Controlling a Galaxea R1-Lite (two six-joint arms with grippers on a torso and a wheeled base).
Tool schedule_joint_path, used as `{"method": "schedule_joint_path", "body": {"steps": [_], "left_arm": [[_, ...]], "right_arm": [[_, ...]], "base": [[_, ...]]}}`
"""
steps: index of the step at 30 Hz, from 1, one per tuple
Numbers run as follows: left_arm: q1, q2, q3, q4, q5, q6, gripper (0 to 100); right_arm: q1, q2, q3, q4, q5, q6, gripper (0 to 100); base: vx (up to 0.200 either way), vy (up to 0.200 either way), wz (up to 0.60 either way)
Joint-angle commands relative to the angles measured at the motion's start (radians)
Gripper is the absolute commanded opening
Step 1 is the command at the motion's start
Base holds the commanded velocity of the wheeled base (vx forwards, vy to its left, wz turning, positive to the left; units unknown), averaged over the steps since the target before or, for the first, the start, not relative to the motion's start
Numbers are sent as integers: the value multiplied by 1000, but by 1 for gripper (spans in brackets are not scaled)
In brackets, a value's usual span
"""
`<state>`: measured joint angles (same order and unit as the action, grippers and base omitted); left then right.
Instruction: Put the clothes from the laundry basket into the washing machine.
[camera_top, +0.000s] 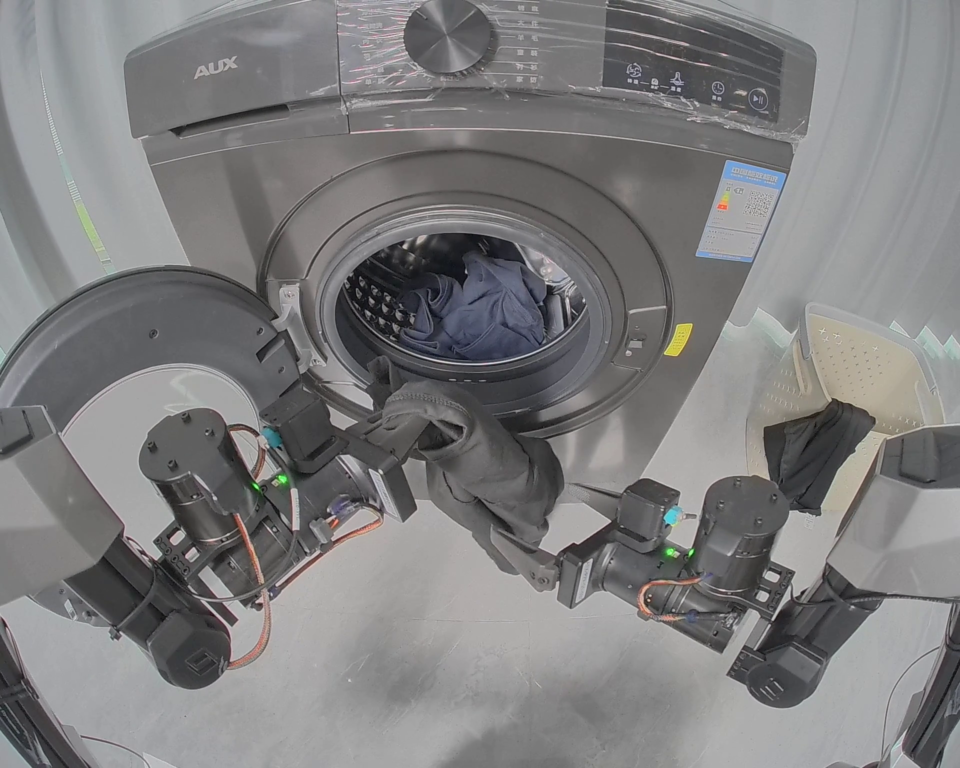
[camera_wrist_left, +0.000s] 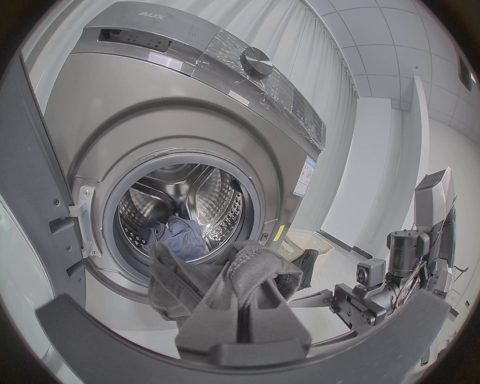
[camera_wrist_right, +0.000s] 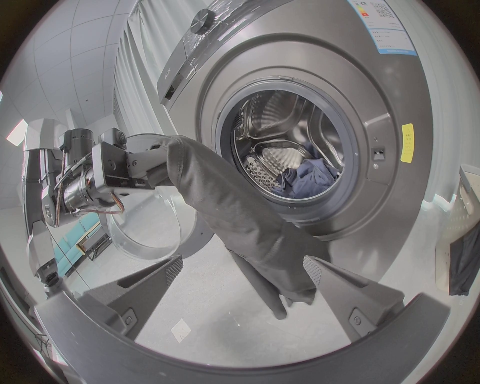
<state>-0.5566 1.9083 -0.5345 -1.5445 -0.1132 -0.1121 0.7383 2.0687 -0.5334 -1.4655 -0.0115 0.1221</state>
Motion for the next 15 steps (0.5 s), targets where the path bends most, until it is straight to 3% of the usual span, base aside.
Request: {"method": "schedule_joint_path", "body": {"steps": [1, 6, 15], "left_arm": [[3, 15, -21, 0, 1, -1, 0], [1, 23, -44, 0, 6, -1, 0], [-8, 35, -52, 0, 24, -3, 0]], "right_arm": [[10, 53, -91, 1, 4, -7, 100], [30, 114, -195, 10, 34, -30, 100], [47, 209, -301, 8, 34, -38, 100]], "base": [[0, 0, 0], [0, 0, 0], [0, 0, 0]]}}
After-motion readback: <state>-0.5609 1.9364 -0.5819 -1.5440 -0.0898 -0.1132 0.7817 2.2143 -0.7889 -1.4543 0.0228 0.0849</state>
